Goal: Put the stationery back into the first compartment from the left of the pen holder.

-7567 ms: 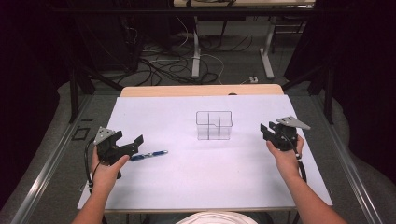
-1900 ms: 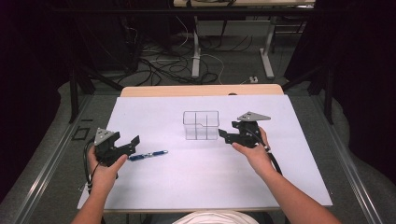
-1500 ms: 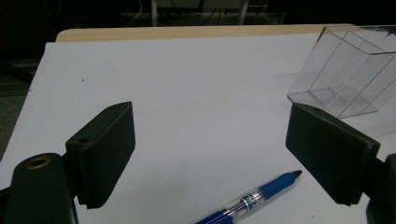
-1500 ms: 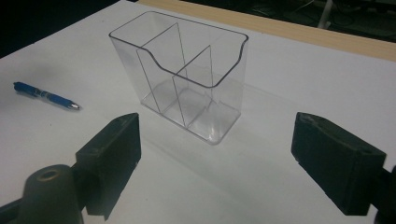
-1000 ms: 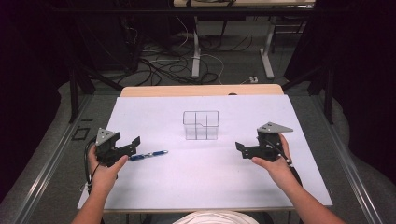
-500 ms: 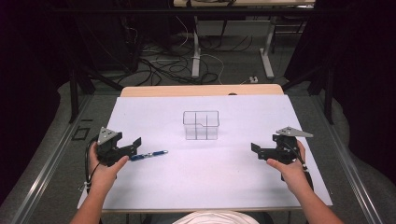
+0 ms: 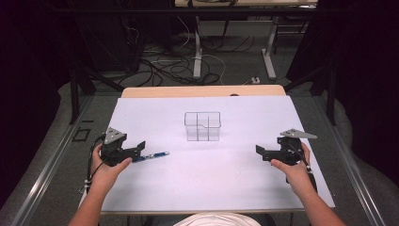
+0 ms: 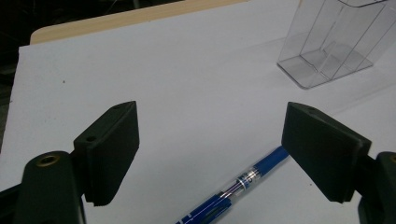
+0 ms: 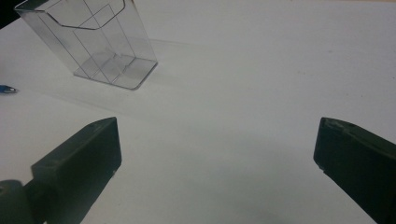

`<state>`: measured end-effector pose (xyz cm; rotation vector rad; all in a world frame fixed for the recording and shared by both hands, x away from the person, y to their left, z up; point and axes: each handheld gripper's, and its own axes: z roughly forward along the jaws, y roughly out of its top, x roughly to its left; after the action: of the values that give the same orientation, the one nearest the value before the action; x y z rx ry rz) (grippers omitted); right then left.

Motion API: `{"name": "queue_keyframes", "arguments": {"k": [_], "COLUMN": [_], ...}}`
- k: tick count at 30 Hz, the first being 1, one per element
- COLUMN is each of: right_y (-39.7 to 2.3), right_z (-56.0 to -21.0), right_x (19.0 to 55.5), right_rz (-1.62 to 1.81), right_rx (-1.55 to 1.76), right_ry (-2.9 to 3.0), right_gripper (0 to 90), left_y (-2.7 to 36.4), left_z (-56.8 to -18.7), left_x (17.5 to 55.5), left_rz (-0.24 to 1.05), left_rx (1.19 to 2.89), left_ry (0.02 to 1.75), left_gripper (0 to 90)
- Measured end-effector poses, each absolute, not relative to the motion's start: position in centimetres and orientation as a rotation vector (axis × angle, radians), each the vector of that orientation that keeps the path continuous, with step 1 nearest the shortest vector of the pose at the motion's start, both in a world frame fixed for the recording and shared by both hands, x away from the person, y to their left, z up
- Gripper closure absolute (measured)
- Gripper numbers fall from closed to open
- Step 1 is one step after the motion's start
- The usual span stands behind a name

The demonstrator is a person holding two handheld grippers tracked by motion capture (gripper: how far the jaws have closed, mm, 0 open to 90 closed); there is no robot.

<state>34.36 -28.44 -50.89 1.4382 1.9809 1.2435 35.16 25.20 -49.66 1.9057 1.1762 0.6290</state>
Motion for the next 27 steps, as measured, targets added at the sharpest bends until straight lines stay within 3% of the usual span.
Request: {"name": "queue_keyframes", "arguments": {"k": [13,27], "right_y": [-28.1,-27.9], "right_z": [-51.1,-51.2], "right_x": [34.4,34.4], "right_rz": [1.256,1.277], "right_rx": [1.431,1.451], "right_ry": [2.007,2.008], "right_gripper": [5.4,7.0], "left_y": [24.2,23.6], "left_z": [-48.6,-47.1], "left_x": [36.1,37.0], "left_rz": [0.616,0.693], "left_rx": [2.064,2.240], "left_ry": [1.052,0.902], "left_gripper": [24.7,27.4]}}
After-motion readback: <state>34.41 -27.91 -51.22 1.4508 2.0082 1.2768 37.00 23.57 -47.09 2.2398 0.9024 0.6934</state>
